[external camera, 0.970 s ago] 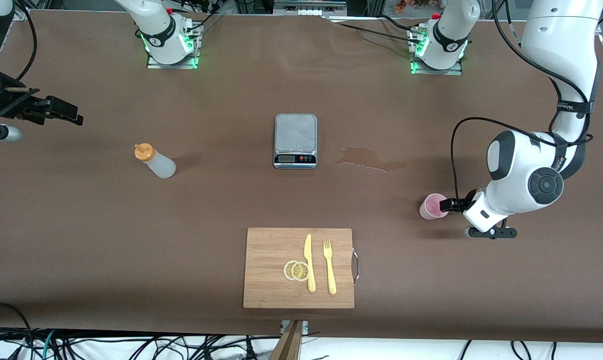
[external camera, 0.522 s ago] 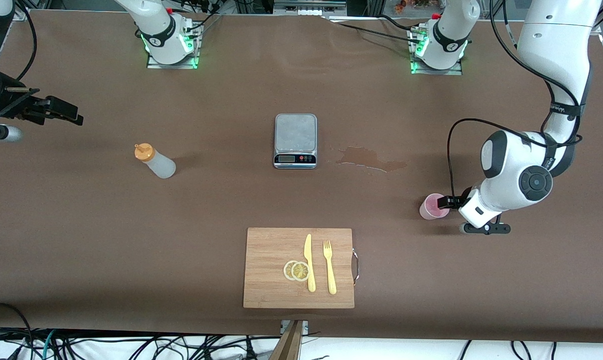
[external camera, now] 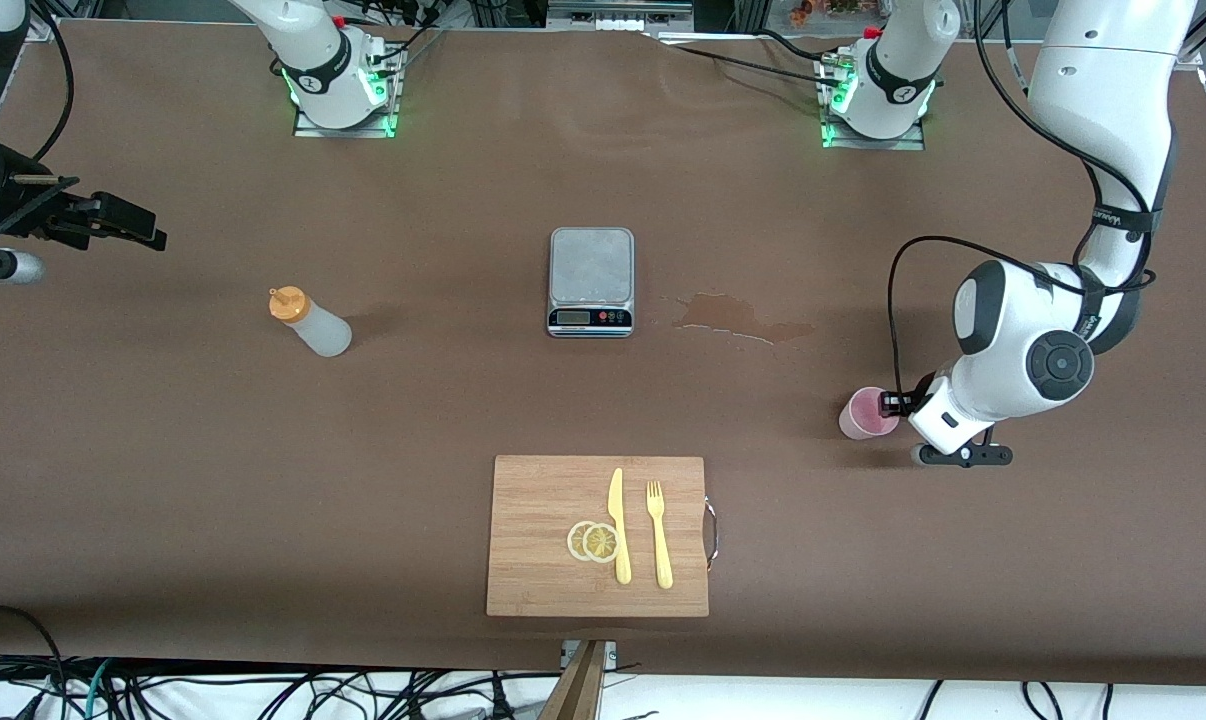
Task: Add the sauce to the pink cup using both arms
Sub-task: 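Carry the pink cup with the left gripper onto the scale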
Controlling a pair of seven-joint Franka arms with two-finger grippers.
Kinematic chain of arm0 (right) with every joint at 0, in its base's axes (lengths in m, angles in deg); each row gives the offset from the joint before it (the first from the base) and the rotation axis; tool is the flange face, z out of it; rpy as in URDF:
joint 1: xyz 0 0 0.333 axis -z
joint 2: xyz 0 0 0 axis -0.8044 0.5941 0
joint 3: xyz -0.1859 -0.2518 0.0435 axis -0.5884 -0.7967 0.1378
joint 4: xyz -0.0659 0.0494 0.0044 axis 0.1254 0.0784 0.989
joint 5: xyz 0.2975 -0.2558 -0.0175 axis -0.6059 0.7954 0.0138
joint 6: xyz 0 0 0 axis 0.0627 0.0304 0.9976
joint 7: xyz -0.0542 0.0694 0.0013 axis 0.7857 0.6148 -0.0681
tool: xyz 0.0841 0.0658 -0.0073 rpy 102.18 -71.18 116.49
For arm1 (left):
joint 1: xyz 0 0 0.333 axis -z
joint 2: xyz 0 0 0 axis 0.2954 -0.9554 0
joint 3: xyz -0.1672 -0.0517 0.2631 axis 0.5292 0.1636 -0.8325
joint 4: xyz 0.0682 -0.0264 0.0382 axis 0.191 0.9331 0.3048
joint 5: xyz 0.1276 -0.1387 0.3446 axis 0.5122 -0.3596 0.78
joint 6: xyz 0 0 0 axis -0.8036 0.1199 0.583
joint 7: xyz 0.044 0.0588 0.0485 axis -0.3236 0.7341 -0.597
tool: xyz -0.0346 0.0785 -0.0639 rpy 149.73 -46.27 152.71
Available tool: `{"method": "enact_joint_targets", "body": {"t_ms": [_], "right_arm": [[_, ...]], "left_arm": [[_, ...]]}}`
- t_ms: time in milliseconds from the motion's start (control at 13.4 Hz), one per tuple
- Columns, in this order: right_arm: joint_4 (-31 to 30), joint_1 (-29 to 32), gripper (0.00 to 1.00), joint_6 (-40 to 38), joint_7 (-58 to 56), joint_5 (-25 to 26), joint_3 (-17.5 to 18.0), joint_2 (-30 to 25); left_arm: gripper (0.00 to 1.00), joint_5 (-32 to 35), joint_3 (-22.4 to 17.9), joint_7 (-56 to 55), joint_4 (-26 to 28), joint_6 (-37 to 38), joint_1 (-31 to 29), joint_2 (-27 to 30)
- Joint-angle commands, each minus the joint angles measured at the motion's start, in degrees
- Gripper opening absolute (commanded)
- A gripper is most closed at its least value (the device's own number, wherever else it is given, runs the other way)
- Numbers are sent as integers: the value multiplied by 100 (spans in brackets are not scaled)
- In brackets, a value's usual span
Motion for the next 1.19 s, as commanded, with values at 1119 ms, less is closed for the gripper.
{"method": "enact_joint_targets", "body": {"t_ms": [1119], "right_arm": [[141,-10,100,-96,-13,-21,38,36]], "left_arm": [[0,-923,-47,-1228,-112,622,1492,765]]}}
